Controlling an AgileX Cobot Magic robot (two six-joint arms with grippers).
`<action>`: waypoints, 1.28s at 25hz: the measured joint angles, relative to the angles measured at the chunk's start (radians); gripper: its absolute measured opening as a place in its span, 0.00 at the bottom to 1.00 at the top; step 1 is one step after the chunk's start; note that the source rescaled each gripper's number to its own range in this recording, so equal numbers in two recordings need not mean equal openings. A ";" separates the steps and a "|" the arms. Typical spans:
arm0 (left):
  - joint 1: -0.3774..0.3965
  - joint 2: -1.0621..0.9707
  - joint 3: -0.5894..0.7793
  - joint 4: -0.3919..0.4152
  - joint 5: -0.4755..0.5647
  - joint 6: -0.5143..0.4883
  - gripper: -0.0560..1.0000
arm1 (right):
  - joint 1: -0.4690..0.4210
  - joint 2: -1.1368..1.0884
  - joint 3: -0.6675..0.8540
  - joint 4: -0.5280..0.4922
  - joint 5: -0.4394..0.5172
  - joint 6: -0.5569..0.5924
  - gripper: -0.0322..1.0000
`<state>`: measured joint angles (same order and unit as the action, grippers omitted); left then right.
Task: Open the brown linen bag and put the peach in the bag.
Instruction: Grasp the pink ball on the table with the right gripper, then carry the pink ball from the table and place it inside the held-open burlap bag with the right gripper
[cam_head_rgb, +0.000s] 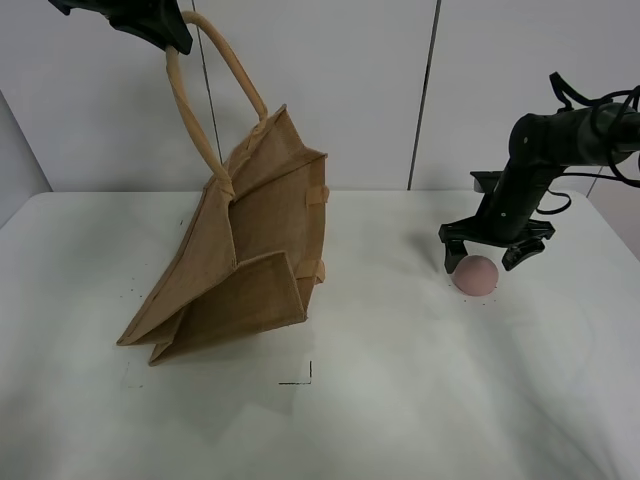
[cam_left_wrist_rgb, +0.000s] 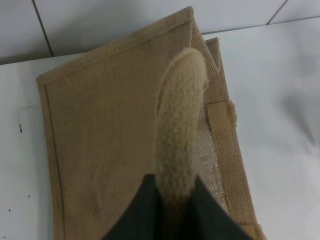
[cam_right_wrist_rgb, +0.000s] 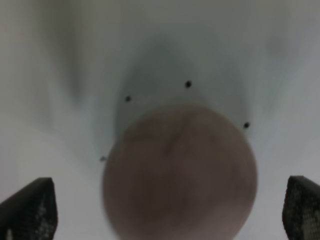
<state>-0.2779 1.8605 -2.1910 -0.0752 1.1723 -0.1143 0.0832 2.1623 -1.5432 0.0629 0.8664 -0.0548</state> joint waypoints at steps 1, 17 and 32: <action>0.000 0.000 0.000 0.000 0.000 0.000 0.05 | 0.000 0.008 0.000 -0.012 -0.005 0.003 1.00; 0.000 0.000 0.000 0.001 0.000 0.000 0.05 | 0.000 0.040 -0.002 -0.026 -0.045 0.013 0.06; 0.000 0.000 0.000 0.000 0.000 0.000 0.05 | 0.057 -0.318 -0.005 0.419 0.024 -0.248 0.03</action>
<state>-0.2779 1.8605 -2.1910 -0.0752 1.1723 -0.1143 0.1403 1.8444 -1.5482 0.4823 0.8899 -0.3031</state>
